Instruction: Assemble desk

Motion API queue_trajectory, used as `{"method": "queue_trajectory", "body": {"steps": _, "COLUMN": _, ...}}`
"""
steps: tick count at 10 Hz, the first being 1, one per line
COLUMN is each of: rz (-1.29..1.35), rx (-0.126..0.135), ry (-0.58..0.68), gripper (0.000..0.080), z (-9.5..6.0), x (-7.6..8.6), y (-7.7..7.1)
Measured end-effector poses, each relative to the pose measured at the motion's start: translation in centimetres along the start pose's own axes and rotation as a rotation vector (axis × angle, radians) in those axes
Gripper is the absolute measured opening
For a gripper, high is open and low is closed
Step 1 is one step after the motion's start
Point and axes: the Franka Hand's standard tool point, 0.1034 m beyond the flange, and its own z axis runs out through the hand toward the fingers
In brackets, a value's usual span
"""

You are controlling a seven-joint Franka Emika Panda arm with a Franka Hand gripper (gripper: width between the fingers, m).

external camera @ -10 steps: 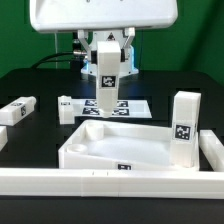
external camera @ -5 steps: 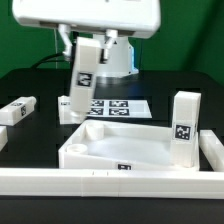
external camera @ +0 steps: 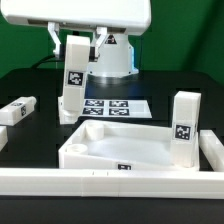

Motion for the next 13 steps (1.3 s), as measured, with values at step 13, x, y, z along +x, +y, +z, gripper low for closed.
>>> {"method": "queue_trajectory", "body": {"steps": 13, "rz": -0.005, "rx": 0.010, "ry": -0.022, "gripper": 0.0290, "z": 2.9, "x": -0.4, "y": 0.3}}
